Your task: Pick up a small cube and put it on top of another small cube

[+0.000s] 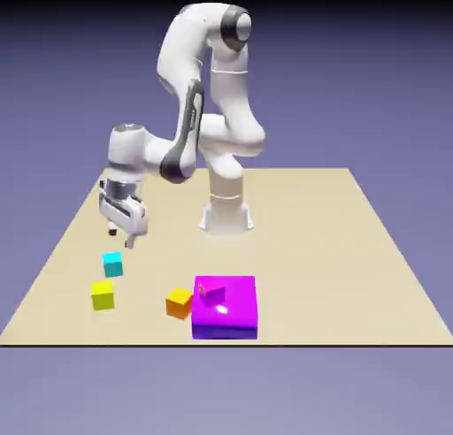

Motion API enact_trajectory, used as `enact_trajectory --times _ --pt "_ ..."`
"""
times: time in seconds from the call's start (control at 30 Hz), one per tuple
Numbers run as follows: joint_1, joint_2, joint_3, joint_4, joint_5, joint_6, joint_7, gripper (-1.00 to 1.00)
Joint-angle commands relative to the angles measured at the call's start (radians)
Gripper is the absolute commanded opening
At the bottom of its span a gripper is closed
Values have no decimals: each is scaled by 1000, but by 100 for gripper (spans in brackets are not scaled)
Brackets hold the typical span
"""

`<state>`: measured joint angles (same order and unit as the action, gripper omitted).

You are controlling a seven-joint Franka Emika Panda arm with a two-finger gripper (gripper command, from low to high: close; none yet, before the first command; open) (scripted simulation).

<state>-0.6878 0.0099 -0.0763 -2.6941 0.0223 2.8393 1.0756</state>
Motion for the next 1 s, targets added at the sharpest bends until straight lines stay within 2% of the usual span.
enact_trajectory --times 0.0,0.13,0.37,0.4,0.7,0.97 --pt "-33 30 -4 6 1 -10 17 0" --pt "-133 114 -15 23 4 -39 66 0" --pt "-177 349 39 67 50 152 31 0" --pt "-177 349 39 67 50 152 31 -100" --pt "-133 114 -15 23 4 -39 66 -100" --pt "151 153 -207 145 80 -141 -282 -100"
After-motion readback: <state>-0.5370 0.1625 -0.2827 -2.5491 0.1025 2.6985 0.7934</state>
